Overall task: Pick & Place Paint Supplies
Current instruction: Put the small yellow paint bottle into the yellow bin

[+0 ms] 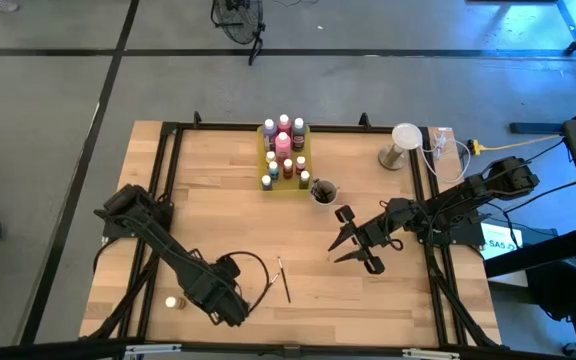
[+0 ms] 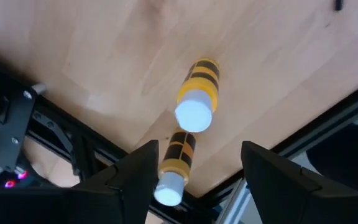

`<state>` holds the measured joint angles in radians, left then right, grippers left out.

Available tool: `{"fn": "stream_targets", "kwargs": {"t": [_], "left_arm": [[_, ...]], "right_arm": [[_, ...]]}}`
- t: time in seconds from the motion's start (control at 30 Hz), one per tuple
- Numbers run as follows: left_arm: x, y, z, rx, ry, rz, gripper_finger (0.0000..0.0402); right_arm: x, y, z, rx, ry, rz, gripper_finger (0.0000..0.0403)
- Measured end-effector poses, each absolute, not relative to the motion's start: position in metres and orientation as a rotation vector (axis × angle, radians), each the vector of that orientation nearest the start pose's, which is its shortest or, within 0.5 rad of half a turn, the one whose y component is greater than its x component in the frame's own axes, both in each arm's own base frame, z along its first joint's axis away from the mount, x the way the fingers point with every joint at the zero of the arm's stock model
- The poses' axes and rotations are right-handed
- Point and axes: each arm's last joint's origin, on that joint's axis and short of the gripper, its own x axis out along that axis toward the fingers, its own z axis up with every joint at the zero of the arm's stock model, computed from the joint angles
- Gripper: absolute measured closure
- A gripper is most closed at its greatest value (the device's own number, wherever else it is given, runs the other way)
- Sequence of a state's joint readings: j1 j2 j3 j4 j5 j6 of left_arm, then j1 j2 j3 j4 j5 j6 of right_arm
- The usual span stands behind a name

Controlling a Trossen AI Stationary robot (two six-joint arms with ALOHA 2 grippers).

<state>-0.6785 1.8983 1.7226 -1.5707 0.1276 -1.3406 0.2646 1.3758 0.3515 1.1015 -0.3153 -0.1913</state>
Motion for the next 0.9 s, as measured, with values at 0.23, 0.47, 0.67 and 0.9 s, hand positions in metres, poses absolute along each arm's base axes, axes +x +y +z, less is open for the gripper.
{"fn": "stream_targets", "kwargs": {"t": [0.23,0.47,0.67,0.9], "left_arm": [[0.24,-0.197,0.318,-0.478,1.505,0.545,0.0176],[0.184,-0.158,0.322,-0.566,1.454,0.663,0.0176],[0.173,-0.151,0.316,-0.679,1.392,0.686,0.0176],[0.199,-0.178,0.294,-0.71,1.396,0.552,0.0176]], "right_arm": [[0.232,0.072,0.191,-0.187,-0.131,0.571,0.0259],[0.232,0.072,0.191,-0.187,-0.129,0.571,0.0259],[0.232,0.072,0.19,-0.187,-0.119,0.571,0.0259],[0.232,0.072,0.19,-0.191,-0.113,0.572,0.0259]]}}
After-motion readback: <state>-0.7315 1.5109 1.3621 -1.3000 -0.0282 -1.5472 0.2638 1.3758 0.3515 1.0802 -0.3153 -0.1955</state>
